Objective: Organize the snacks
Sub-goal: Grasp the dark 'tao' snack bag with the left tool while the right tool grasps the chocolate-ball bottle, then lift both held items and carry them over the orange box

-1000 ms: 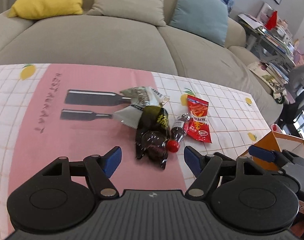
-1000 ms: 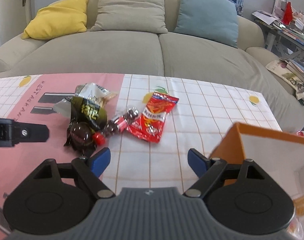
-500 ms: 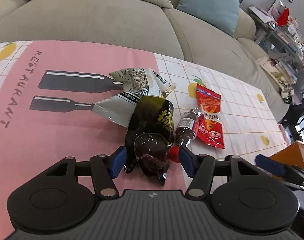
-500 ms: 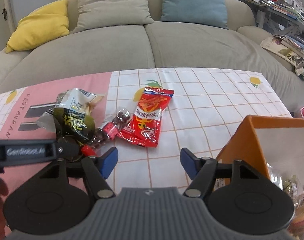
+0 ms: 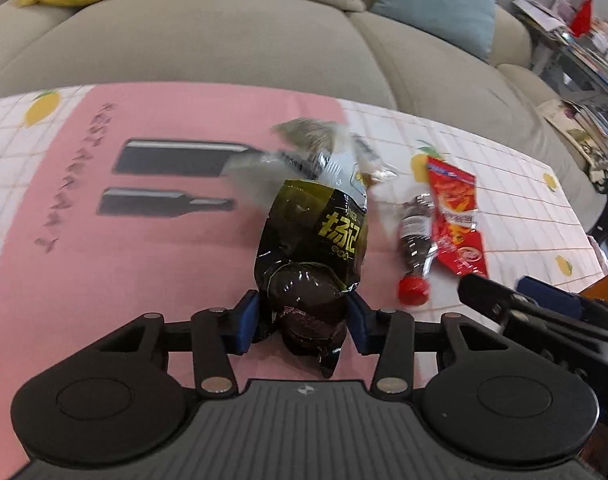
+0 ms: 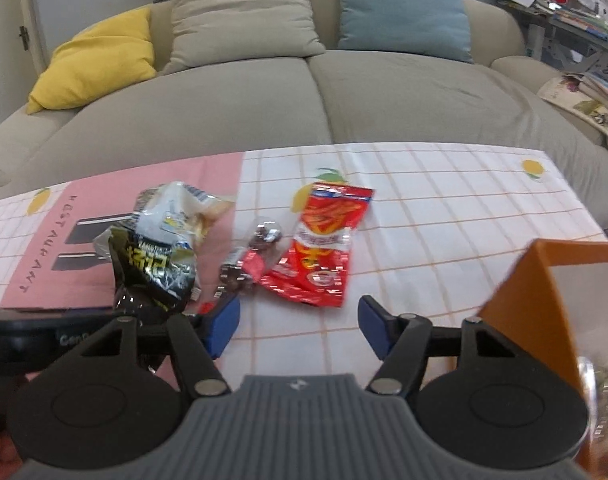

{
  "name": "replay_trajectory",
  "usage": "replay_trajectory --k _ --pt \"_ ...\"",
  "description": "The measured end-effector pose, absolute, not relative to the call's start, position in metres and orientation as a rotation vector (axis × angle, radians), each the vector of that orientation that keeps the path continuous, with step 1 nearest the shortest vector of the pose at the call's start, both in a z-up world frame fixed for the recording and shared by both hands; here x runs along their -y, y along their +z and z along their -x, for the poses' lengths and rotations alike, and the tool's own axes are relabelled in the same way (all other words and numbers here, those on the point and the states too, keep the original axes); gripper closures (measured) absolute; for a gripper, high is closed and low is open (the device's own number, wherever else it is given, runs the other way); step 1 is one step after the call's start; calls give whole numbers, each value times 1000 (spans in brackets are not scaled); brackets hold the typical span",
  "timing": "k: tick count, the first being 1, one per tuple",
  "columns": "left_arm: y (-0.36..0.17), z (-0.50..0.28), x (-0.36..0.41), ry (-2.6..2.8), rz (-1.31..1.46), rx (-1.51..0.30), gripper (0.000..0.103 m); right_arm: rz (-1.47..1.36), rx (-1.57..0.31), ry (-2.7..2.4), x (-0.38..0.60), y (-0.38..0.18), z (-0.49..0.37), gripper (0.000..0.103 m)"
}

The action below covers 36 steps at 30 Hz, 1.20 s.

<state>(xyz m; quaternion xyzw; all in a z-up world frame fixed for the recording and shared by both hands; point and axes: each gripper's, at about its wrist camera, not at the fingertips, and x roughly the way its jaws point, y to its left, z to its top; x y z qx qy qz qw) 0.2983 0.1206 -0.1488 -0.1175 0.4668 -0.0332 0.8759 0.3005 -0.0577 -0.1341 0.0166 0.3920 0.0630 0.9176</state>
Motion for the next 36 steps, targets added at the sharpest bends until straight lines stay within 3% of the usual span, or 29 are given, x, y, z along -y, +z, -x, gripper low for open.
replay_trajectory --k 9,12,13,15,36 --pt "-148 -276 -152 -3 312 -999 52 -80 -826 181 25 -149 -321 48" --pt "-147 -269 -156 -3 328 -1012 52 -85 -861 172 18 -158 -330 61" --pt "-147 -267 -156 -3 331 -1014 52 -86 -875 169 17 -161 -332 76" --pt "-147 -261 -156 -4 340 -1021 52 -93 -894 163 19 -163 -331 84" --pt "-138 -143 -123 -16 313 -1142 52 27 -971 287 65 -152 -144 84"
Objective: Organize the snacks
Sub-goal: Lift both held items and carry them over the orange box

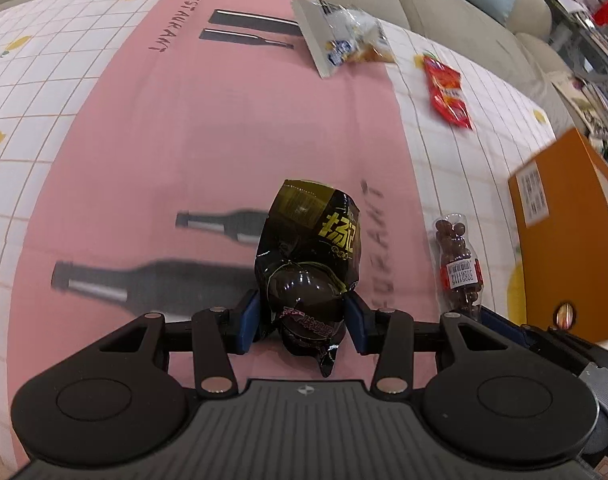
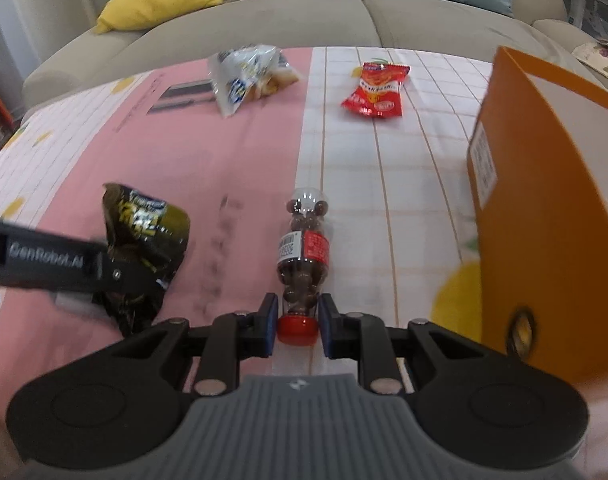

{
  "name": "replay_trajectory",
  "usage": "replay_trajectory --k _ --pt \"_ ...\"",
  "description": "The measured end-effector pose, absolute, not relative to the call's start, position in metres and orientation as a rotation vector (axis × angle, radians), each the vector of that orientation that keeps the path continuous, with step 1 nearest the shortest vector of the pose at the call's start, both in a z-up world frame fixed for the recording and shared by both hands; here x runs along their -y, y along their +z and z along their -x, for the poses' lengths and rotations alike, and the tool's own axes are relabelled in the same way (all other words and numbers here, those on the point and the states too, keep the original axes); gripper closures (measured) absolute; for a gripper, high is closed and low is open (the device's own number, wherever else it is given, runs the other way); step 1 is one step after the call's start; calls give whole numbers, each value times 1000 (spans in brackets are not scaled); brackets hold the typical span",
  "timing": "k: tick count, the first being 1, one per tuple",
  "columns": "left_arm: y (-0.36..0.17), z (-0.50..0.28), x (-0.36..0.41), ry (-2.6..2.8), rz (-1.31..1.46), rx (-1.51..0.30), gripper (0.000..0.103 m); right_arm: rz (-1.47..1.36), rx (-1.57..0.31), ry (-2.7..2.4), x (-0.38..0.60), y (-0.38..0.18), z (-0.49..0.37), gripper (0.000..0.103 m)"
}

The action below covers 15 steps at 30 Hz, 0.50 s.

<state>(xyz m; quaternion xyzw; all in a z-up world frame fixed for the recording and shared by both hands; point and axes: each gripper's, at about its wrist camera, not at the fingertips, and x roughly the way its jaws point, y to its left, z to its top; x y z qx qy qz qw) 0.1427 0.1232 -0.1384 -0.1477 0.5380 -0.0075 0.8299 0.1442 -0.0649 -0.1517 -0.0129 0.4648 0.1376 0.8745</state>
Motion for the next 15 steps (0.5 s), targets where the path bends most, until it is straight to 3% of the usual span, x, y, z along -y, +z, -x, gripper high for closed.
replay_trajectory --k 7,11,15 --pt "-140 -133 -117 -6 274 -1074 45 91 -922 316 70 -151 -121 82" --pt "-142 -133 -114 -10 255 -1031 34 104 -859 324 69 -146 -126 62" --pt "-145 -134 -110 -25 248 -993 32 106 -833 324 66 -147 -135 62"
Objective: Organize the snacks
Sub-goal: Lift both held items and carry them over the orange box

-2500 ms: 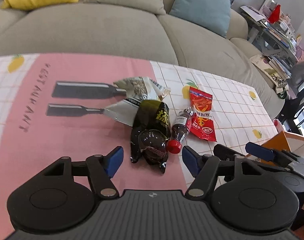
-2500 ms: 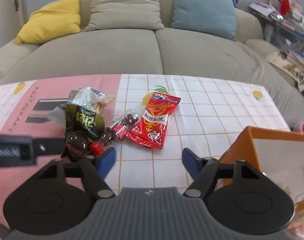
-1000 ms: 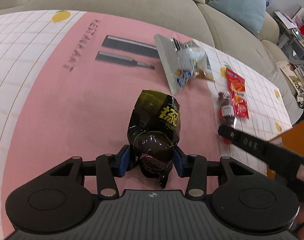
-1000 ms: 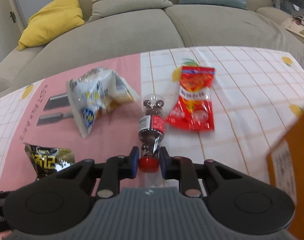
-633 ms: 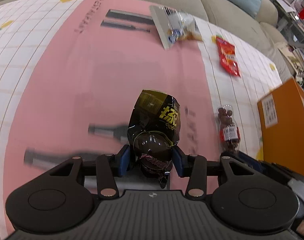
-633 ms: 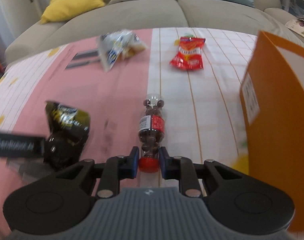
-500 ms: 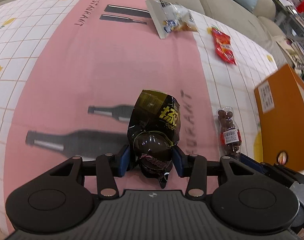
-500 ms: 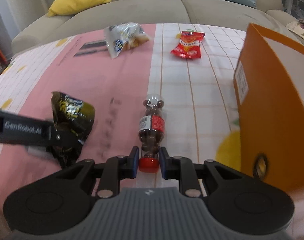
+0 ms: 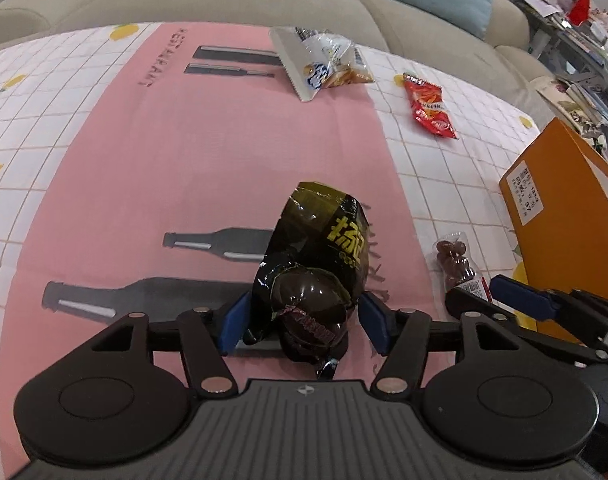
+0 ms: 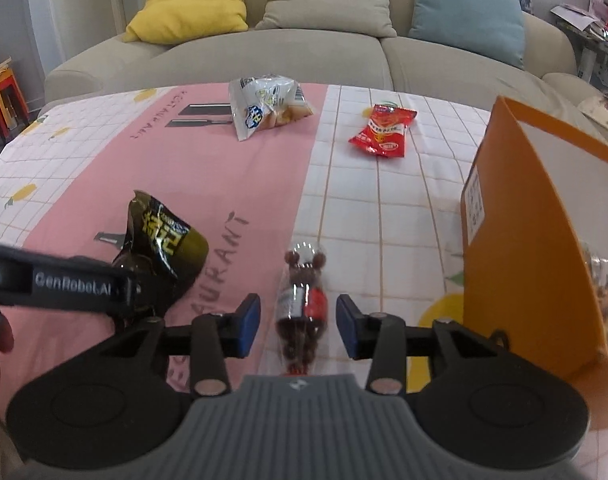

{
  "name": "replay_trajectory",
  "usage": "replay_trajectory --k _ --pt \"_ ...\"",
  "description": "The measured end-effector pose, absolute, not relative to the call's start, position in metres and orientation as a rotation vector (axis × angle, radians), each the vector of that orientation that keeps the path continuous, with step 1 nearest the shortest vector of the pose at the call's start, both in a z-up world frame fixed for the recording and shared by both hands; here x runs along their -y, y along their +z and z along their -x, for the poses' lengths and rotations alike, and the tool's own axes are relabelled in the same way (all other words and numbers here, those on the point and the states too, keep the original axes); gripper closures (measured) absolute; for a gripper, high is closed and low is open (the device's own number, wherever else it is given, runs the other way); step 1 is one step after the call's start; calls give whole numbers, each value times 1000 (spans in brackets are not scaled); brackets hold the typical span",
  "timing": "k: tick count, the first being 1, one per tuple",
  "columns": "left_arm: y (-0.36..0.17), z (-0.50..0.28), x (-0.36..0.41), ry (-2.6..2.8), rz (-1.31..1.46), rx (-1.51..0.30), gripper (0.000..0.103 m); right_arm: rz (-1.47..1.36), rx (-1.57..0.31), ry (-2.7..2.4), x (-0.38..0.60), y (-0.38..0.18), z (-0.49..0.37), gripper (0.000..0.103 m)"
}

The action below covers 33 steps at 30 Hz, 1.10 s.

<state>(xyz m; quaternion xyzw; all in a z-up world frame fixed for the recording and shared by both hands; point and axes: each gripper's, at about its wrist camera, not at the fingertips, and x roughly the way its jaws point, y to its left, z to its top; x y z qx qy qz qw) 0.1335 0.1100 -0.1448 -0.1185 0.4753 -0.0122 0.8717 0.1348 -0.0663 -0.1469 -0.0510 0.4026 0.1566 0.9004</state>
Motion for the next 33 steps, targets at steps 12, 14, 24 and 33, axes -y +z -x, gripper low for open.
replay_trajectory --k 12,14,24,33 --pt "-152 -133 -100 -43 229 -881 39 118 -846 315 67 -167 -141 64" --pt "-152 -132 -99 -51 234 -874 43 124 -839 317 65 -167 -141 73" --pt "-142 -125 -91 -65 233 -862 52 100 -861 322 68 -164 -139 74" --pt "-113 -114 -86 -49 247 -863 53 75 -825 343 74 -138 -128 74"
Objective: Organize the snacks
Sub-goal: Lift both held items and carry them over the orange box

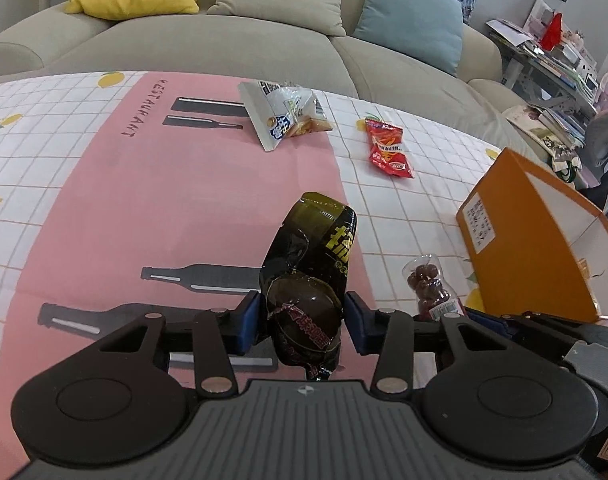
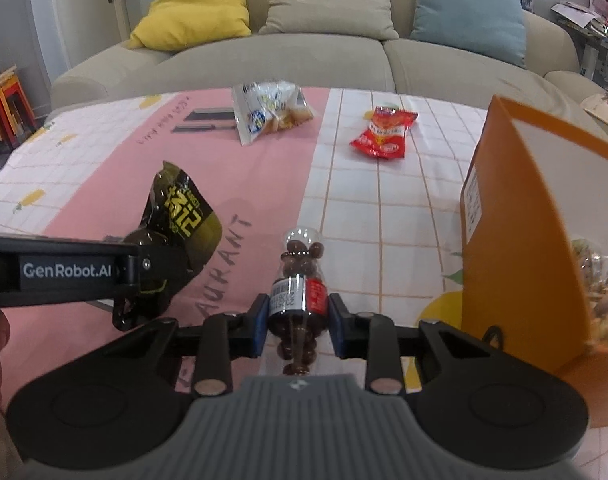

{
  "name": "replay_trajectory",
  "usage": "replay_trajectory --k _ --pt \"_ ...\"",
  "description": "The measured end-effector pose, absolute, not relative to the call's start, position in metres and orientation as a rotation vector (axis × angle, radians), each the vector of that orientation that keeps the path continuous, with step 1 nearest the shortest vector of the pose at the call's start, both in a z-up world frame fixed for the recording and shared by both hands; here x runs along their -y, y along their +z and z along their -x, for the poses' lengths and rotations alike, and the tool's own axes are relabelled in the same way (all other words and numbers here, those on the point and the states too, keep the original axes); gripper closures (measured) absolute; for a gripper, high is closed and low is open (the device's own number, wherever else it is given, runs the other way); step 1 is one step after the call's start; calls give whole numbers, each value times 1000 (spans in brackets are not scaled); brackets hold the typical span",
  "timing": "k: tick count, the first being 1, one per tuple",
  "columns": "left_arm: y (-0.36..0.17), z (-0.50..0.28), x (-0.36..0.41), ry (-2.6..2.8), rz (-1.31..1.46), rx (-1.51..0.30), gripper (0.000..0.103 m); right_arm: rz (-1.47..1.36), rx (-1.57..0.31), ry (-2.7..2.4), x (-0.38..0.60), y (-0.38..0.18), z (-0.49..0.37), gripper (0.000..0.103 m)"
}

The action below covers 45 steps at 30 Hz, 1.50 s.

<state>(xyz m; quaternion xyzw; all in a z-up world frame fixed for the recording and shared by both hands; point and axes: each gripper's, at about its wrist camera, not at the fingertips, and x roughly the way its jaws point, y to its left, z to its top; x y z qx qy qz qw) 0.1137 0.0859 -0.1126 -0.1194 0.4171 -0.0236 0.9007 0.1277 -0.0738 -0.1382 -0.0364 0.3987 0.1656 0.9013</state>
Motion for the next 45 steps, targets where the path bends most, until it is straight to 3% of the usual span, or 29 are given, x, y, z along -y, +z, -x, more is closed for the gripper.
replay_trajectory --k 12,26,36,45 --pt "-45 -97 -53 -65 222 -866 52 15 -773 344 111 -69 -97 74" --pt "7 -108 45 -313 127 -808 52 12 -670 266 206 -2 -73 74" --pt "12 -151 108 -497 71 -868 52 -10 -755 201 284 19 -98 74" --pt "-11 -202 155 -608 -22 -1007 52 14 -899 107 347 0 -151 74"
